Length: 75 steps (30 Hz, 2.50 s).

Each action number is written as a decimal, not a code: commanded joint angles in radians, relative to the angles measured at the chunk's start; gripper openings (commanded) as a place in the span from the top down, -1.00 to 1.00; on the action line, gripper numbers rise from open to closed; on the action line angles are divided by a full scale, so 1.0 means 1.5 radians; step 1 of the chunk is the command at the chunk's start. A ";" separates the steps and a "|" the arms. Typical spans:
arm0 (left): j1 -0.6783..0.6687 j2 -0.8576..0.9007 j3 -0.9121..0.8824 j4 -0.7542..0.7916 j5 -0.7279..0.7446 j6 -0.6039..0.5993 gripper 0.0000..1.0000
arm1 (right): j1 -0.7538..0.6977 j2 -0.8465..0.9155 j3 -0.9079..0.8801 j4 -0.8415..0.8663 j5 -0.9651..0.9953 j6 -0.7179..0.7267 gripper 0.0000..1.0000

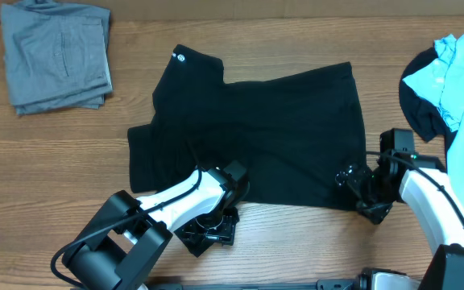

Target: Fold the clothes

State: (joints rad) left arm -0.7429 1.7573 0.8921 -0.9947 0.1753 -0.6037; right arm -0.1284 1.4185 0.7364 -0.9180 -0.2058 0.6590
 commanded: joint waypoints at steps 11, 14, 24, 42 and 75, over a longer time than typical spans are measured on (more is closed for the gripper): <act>-0.003 0.043 -0.027 0.026 -0.030 -0.001 -0.50 | -0.042 -0.001 -0.049 0.046 0.017 0.084 -0.72; -0.003 0.043 -0.027 0.027 -0.030 -0.001 -0.50 | -0.042 -0.001 -0.057 0.049 0.018 0.084 -0.68; -0.003 0.043 -0.027 0.027 -0.030 -0.001 -0.47 | -0.042 -0.001 -0.106 0.101 0.014 0.089 -0.13; -0.003 -0.051 -0.025 -0.063 0.001 -0.008 0.91 | -0.042 -0.020 -0.021 -0.032 0.085 0.105 0.92; -0.066 -0.357 0.001 -0.135 -0.033 -0.023 0.85 | -0.042 -0.186 0.031 -0.056 0.091 0.125 0.93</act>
State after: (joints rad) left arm -0.8383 1.2350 0.8665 -1.1973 0.1921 -0.6144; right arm -0.1898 1.1526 0.7547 -1.0183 -0.0853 0.8379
